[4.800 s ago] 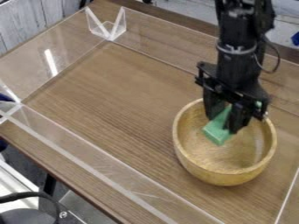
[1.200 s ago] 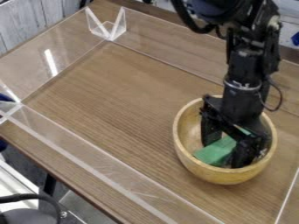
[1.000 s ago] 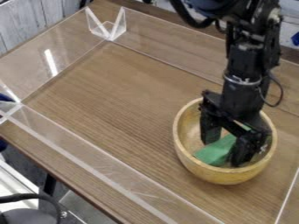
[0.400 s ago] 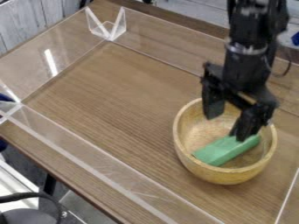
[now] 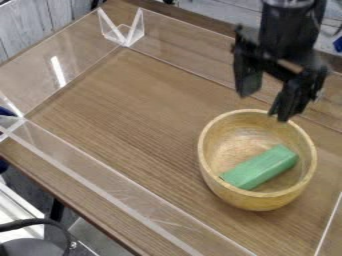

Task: Put the green block in the brown bowl

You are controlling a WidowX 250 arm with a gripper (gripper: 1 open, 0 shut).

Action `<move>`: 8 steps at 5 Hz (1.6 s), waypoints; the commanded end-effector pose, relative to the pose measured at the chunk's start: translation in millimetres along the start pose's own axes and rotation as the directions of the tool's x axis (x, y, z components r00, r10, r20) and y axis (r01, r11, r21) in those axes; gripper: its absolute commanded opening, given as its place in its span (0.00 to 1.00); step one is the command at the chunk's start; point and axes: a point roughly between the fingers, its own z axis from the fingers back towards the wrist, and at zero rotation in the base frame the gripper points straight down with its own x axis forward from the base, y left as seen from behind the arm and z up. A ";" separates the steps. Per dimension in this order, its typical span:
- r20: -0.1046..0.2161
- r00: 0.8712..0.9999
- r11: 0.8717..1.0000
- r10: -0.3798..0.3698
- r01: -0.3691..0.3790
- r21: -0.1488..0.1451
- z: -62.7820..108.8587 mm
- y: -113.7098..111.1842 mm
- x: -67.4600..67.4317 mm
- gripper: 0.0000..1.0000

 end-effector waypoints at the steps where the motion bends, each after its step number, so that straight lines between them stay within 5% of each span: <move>1: 0.077 0.997 1.000 0.021 -0.022 0.009 17.7 12.0 7.3 1.00; 4: 0.051 0.999 1.000 0.020 -0.019 -0.009 -9.7 10.3 14.4 1.00; 8: 0.050 0.995 0.996 0.090 -0.090 -0.010 -18.3 39.3 15.6 1.00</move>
